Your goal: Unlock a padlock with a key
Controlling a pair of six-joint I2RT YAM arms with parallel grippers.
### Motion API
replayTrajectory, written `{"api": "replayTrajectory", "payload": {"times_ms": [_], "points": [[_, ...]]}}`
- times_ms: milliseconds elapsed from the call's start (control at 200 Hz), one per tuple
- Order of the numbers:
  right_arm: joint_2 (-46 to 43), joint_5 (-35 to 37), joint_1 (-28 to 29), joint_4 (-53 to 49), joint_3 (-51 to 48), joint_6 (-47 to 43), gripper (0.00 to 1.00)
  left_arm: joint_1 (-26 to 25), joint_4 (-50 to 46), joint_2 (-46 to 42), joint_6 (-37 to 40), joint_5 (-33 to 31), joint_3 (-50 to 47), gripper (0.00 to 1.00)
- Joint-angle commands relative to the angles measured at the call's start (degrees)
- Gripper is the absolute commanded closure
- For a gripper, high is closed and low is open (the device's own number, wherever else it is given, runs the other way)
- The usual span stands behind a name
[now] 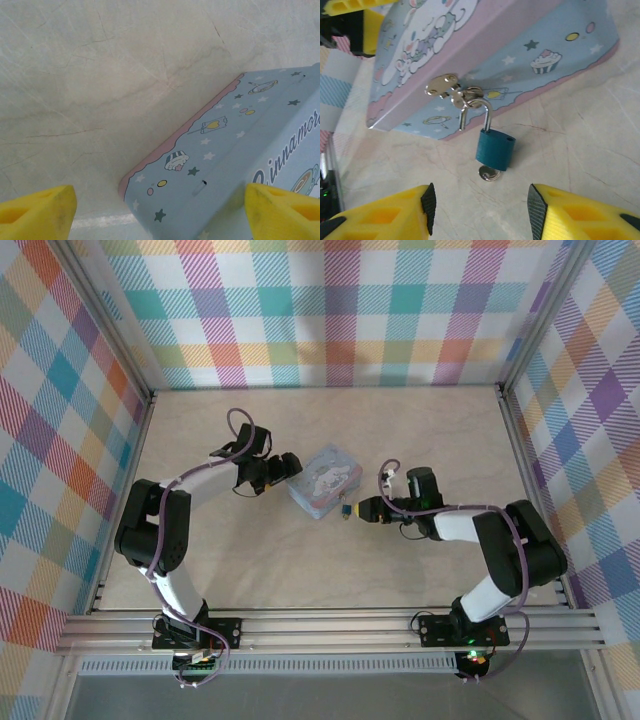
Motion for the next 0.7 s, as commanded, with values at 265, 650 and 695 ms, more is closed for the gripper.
{"api": "replayTrajectory", "payload": {"times_ms": [265,650,695], "points": [[9.76,-7.55,-0.42,4.7,7.45,1.93,0.5,0.61,-6.31,-0.29,0.19,-3.34,-2.29,0.15],[15.38,-10.63,-1.01,8.67,8.97,2.17,0.57,0.53,-5.94,-0.25,-0.19,-2.86,-2.33,0.15],[15.8,-10.81,-0.98,9.0,8.97,2.15,0.58,0.53,-5.67,-0.11,-0.37,-2.65,-2.42,0.15]]}}
